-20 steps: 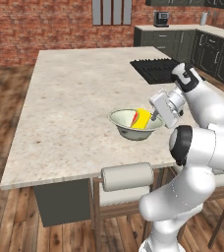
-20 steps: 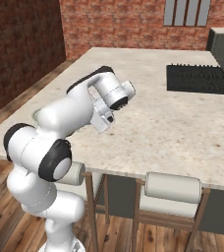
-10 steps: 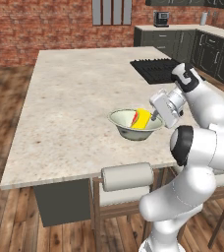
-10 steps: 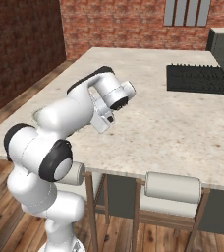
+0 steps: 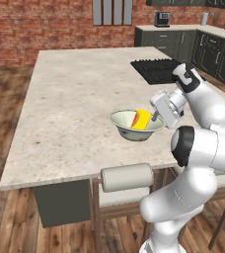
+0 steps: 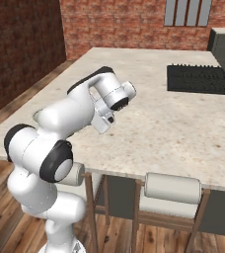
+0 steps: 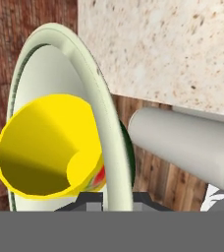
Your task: Place the cup inside the bowl on the dining table and move the bowl to any counter.
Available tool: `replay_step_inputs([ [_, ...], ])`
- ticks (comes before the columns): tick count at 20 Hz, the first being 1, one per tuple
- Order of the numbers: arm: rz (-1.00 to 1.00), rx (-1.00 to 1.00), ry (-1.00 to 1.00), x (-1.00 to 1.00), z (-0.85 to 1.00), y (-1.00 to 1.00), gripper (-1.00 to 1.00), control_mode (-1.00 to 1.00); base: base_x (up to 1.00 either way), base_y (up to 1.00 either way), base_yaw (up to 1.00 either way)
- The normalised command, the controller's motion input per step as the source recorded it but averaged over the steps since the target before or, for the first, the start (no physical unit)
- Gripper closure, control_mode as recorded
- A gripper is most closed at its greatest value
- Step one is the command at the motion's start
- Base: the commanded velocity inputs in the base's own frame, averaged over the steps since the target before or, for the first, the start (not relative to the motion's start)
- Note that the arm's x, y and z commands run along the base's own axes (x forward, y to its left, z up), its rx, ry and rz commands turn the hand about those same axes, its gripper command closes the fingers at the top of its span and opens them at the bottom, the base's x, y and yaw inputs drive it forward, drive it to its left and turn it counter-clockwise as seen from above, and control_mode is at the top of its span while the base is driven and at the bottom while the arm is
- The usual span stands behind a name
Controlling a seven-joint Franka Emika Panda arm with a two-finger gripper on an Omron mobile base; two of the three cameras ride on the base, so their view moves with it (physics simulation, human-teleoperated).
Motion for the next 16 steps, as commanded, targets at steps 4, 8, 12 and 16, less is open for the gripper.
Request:
replay_step_inputs([
  [4,0.00,0.00,0.00,0.00,0.00,0.00,1.00,1.00,-0.44,-0.54,0.00],
  [8,0.00,0.00,0.00,0.00,0.00,0.00,1.00,1.00,-0.52,-0.46,0.00],
  [12,0.00,0.00,0.00,0.00,0.00,0.00,1.00,1.00,-0.71,-0.54,0.00],
  [16,0.00,0.00,0.00,0.00,0.00,0.00,1.00,1.00,-0.18,-0.61,0.00],
])
